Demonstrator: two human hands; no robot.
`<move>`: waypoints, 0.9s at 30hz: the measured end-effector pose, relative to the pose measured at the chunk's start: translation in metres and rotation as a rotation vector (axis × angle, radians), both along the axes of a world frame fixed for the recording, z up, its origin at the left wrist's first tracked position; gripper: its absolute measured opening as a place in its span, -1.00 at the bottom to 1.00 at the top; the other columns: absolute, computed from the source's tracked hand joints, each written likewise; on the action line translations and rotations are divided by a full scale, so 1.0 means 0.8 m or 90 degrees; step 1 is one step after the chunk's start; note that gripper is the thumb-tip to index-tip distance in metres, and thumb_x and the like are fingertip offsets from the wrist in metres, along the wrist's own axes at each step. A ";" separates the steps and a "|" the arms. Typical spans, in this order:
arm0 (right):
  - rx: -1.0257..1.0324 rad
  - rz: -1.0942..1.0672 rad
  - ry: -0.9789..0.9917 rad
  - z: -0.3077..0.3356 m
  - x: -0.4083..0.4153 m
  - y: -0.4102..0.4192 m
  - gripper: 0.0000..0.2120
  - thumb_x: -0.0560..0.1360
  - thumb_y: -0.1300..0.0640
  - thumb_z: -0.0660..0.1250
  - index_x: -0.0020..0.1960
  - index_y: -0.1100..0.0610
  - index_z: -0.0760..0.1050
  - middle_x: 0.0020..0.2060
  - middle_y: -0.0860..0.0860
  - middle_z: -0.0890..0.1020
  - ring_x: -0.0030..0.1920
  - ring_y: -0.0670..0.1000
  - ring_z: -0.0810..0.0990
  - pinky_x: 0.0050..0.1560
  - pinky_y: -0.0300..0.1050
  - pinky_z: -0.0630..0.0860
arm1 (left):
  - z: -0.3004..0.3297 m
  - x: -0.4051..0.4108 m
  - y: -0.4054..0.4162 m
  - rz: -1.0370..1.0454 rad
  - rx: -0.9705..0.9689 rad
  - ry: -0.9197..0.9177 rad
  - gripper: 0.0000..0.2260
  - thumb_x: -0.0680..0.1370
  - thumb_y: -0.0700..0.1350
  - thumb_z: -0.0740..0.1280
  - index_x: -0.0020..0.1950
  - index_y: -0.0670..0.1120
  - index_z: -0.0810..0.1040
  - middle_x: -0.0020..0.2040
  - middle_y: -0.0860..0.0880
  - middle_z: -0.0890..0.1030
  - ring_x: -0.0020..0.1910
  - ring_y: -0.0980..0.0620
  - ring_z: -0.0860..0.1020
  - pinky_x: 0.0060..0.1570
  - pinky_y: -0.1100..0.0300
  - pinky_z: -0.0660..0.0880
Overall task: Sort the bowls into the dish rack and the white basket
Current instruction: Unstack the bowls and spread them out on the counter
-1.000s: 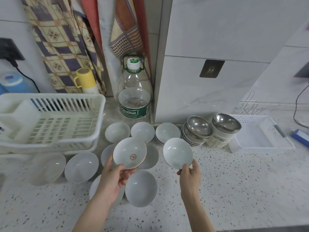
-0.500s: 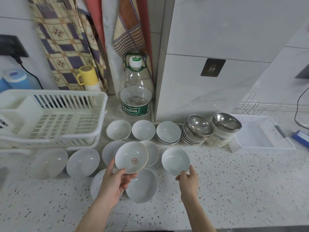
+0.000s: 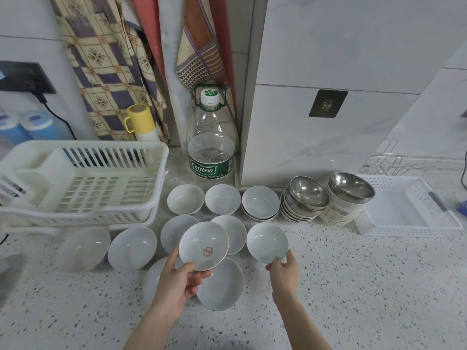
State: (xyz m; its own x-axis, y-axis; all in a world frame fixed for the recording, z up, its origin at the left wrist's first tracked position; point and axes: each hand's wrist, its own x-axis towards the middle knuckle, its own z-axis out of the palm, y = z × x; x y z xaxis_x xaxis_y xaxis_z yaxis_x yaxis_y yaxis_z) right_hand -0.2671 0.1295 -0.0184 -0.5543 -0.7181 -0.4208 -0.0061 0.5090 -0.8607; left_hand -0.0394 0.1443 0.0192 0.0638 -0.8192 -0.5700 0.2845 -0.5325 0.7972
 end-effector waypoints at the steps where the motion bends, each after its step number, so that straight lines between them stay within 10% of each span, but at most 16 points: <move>1: 0.001 -0.003 -0.001 -0.001 0.001 -0.002 -0.50 0.57 0.27 0.10 0.50 0.06 0.28 -0.34 0.11 0.61 -0.27 -0.01 0.55 -0.25 -0.10 0.43 | 0.000 0.000 0.000 -0.004 0.001 -0.004 -0.45 0.59 -0.33 0.22 0.48 0.16 0.31 -0.18 -0.37 0.69 -0.35 -0.03 0.66 -0.57 0.26 0.39; 12: 0.003 -0.044 -0.044 -0.006 0.005 -0.006 -0.57 0.59 0.16 0.18 0.46 0.03 0.33 -0.34 0.10 0.63 -0.29 -0.02 0.56 -0.22 -0.06 0.45 | -0.004 0.005 0.002 -0.021 -0.018 -0.008 -0.45 0.58 -0.34 0.22 0.49 0.11 0.31 -0.25 -0.32 0.69 -0.13 -0.20 0.60 -0.59 0.26 0.36; 18: -0.005 -0.095 -0.177 0.002 0.006 0.008 -0.32 0.62 -0.04 0.21 0.60 0.05 -0.07 -0.21 0.11 0.68 -0.36 0.00 0.42 -0.32 -0.11 0.36 | 0.003 0.007 0.009 -0.048 -0.028 -0.016 -0.48 0.60 -0.31 0.21 0.45 0.17 0.30 -0.24 -0.32 0.69 -0.12 -0.21 0.56 -0.59 0.25 0.34; 27: -0.065 -0.027 -0.073 0.022 0.032 0.070 -0.71 0.61 -0.09 0.20 0.16 0.06 0.55 -0.29 0.02 0.71 -0.38 -0.03 0.44 -0.31 -0.16 0.40 | 0.014 0.007 0.028 -0.171 -0.046 -0.051 -0.49 0.63 -0.26 0.21 0.46 0.23 0.29 -0.22 -0.30 0.70 -0.46 -0.01 0.57 -0.56 0.24 0.32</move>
